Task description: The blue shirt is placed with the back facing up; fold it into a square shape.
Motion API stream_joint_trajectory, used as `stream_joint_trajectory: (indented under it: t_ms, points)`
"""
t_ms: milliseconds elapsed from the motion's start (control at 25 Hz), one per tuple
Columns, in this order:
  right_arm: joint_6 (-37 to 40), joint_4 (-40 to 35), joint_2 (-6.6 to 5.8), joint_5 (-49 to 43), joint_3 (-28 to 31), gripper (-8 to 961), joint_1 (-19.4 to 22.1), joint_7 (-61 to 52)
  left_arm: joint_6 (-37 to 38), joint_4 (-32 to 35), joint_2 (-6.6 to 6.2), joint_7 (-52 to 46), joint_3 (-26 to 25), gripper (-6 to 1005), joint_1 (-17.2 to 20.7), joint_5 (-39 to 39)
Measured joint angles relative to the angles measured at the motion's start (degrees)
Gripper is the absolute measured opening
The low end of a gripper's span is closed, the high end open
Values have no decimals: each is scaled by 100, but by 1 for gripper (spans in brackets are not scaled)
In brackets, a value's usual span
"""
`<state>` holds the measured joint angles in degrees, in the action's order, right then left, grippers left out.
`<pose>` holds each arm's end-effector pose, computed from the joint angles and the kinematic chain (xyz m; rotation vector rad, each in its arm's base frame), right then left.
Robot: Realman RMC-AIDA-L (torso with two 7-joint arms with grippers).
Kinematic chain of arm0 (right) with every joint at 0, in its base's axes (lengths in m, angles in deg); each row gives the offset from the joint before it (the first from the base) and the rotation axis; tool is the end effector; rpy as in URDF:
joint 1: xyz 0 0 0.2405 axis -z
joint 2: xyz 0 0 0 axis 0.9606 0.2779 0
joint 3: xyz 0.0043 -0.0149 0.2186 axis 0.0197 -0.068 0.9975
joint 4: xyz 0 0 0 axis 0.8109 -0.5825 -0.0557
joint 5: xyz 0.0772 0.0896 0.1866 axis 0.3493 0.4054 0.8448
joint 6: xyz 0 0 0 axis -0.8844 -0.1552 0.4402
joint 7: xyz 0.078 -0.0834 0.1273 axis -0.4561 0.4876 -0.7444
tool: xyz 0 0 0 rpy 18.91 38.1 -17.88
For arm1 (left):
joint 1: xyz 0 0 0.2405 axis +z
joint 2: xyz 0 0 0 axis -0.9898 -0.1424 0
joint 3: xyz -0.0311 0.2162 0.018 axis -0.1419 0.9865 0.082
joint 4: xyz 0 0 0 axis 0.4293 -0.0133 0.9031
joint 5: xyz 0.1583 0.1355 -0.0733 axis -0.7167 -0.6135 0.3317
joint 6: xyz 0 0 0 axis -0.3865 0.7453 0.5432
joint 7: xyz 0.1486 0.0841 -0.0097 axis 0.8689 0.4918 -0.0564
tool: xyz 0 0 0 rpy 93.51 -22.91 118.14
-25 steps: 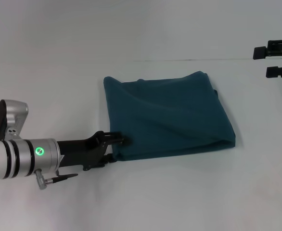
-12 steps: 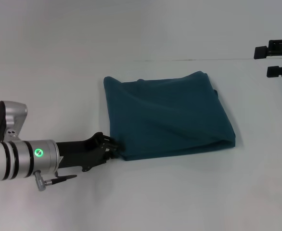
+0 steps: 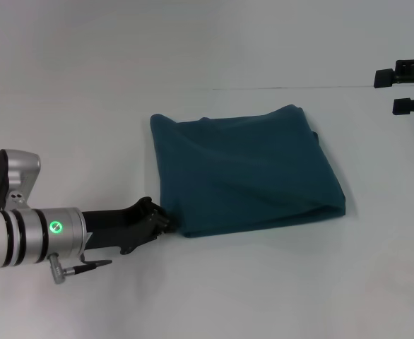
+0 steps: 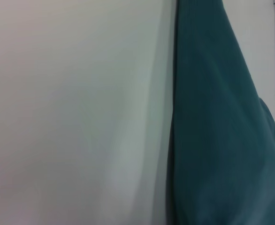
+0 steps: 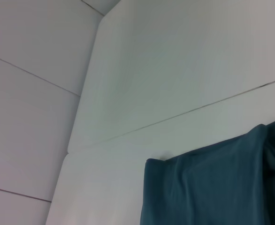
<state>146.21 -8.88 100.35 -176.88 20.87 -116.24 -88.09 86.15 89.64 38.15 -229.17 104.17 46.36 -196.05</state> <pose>0.2141 0.4028 0.1218 -2.1413 1.8694 0.6258 -0.2542 0.3489 -0.0747 -1.8273 -2.2961 -0.6308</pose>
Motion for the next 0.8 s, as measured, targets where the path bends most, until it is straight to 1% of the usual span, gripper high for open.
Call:
stream_joint_trajectory:
  t_ms: [160,320,440,520,800]
  points:
    - [5,2,0,0,0,882,8,0,214,47,-8,71,1,42,65,-15]
    - [19,13,0,0,12,882,25,0,518,240,-31,78,-35,42,281,-21]
    - [23,24,0,0,32,882,44,4,700,387,-76,55,-72,43,458,-23]
    - [25,27,0,0,41,882,53,9,859,473,-141,38,-123,43,595,-27]
    - [31,27,0,0,44,882,56,9,1048,608,-212,67,-284,43,736,-39]
